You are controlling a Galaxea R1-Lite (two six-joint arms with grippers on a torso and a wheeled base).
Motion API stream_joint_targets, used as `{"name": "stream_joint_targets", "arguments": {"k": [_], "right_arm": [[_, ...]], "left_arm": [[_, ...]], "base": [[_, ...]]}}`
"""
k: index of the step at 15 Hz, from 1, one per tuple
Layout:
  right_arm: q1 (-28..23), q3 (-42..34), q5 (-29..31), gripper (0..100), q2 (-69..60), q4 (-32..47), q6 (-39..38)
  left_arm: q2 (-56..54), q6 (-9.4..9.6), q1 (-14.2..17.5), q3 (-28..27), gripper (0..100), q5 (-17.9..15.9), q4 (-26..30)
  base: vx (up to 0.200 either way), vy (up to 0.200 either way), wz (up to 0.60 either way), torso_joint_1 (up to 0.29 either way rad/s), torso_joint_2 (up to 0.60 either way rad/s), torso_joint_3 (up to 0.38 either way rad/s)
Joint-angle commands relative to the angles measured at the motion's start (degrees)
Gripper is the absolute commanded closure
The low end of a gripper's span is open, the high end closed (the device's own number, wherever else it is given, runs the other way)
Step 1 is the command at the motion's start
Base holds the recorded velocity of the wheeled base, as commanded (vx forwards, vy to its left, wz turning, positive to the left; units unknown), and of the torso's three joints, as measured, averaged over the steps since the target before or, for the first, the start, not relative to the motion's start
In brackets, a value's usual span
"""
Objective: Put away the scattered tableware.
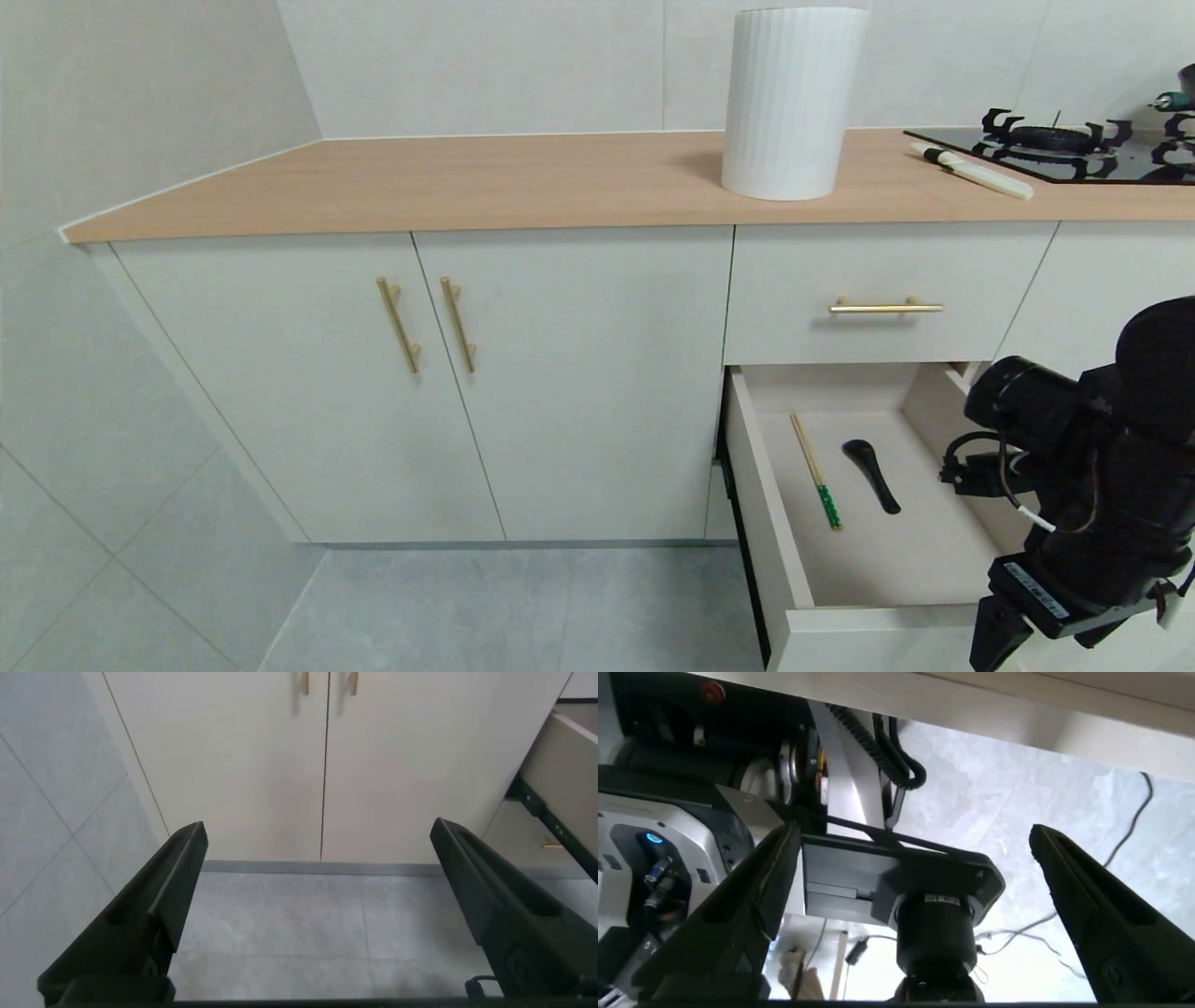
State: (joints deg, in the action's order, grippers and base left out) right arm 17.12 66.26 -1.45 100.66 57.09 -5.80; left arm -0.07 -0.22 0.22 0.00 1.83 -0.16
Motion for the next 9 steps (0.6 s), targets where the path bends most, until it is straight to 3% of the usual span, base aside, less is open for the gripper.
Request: {"name": "stream_joint_targets", "arguments": {"k": [1, 9], "right_arm": [[0.02, 0.01, 0.04, 0, 2.53, 0.04, 0.0], [-2.61, 0.37, 2.51, 0, 8.59, -2.95, -0.26]], "left_arm": [[0.07, -0.04, 0.04, 0.0, 0, 0.02, -0.02], [0.07, -0.04, 0.04, 0.0, 0, 0.02, -0.02]], "base": [[0.0, 0.0, 0.0, 0.0, 0.0, 0.0], [0.0, 0.0, 0.0, 0.0, 0.0, 0.0]]}}
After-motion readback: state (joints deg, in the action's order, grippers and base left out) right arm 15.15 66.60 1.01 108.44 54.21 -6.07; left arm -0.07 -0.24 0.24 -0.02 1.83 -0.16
